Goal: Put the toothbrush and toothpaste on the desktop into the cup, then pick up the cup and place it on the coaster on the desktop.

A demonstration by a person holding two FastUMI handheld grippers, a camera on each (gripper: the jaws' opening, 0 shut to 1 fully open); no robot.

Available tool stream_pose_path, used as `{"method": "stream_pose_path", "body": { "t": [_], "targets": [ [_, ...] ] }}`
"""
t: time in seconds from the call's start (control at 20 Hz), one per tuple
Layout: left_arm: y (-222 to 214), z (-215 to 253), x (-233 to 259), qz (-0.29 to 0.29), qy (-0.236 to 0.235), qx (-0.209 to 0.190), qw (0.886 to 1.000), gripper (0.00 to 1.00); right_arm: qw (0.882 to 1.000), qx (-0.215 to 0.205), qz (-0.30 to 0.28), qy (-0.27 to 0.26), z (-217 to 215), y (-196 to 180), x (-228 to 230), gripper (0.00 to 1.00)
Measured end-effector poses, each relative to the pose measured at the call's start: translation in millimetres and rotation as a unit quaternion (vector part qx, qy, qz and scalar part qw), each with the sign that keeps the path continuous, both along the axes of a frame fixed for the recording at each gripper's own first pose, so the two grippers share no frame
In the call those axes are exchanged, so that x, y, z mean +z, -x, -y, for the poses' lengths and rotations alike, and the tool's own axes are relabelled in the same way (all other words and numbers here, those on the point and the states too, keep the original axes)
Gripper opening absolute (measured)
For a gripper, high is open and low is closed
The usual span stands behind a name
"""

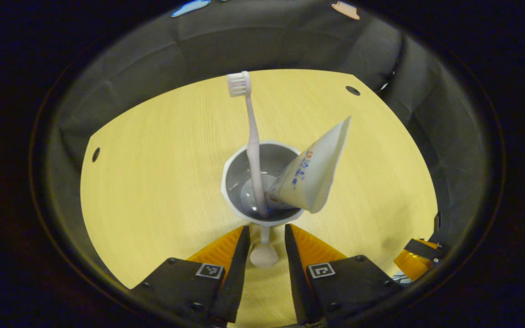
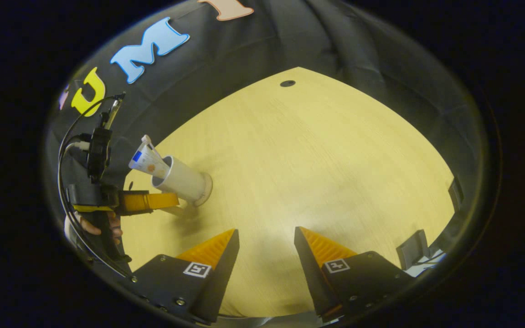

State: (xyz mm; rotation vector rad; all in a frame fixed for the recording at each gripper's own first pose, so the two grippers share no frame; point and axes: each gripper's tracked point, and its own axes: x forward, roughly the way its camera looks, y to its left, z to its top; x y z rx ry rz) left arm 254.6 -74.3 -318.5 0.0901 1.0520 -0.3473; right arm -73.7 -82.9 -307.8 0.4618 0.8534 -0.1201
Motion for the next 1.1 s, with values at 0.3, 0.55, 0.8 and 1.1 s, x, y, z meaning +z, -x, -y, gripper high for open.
{"method": "stream_pose_path", "body": {
  "t": [0.3,0.55,0.8,1.1],
  "targets": [
    [33,-22,37,0.031,0.030,0.021,0.999,0.57,0.999,0.023,0.040,0.004,-17,-18,28,0.75],
    [52,-59,115,0.129,0.082,0.056,0.987,0.56,0.990,0.053,0.120,0.043,-32,-48,94,0.75],
    [53,-106,236,0.266,0.132,0.089,0.951,0.56,0.967,0.064,0.234,0.079,-52,-75,192,0.75],
    [61,-150,327,0.454,0.134,0.114,0.874,0.71,0.923,0.061,0.364,0.110,-66,-78,300,0.74]
  ]
}}
